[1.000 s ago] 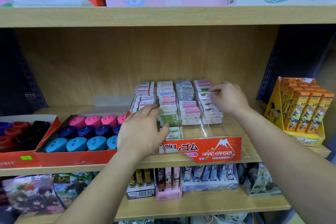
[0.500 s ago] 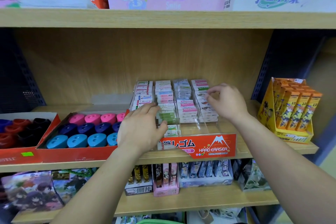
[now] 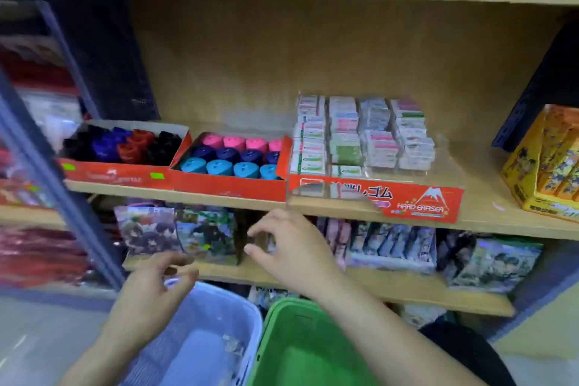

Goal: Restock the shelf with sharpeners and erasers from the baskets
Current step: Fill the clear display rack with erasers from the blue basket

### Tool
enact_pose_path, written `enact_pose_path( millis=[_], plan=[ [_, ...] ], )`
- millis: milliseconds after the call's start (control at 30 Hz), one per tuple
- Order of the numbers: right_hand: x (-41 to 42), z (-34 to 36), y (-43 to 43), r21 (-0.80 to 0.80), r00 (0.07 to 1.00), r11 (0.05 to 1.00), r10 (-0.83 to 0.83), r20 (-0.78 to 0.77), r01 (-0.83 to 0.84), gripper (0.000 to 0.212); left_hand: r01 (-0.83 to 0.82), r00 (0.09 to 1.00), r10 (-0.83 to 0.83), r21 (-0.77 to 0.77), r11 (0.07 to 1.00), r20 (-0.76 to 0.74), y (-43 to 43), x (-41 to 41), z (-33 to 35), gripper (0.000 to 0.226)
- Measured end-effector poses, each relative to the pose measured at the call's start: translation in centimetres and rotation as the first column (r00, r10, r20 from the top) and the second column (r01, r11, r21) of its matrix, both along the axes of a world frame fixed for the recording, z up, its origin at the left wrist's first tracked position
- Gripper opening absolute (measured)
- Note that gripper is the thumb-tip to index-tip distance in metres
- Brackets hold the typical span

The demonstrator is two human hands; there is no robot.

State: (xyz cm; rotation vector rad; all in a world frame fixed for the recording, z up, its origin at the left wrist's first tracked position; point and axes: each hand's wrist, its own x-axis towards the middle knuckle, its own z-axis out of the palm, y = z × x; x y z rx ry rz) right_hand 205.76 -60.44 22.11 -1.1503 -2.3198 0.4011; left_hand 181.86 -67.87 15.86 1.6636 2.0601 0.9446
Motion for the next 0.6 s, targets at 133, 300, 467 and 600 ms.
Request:
enact_pose_path(
  millis=[133,300,467,600],
  plan=[
    [-6.9,-7.6,-0.8,-0.221,0.972,0.967,0.168,0.164,-0.130,0.024,-0.109,0.994,0.086,-0.422,0.900,-0.071,-3.0,-5.0,-8.0,0.048],
    [-12.8,-19.7,-0.2,-0.480,0.896,0.865,0.320,0.308,-0.143,0.029,-0.112,0.994,0.096,-0.641,0.759,-0.061,-6.8,-7.7,-17.0,0.069],
    [-16.4,-30.8,1.0,-0.611,0.758,0.789,0.437,0.484,-0.064,0.055,-0.078,0.994,0.107,-0.775,0.627,-0.013,-9.6,-8.3,-25.4,0.070],
    [-18.7,-35.8,2.0,-0.672,0.583,0.735,0.585,0.564,-0.087,0.072,-0.010,0.991,0.120,-0.833,0.554,0.068,-9.5,-8.3,-31.3,0.076]
  ],
)
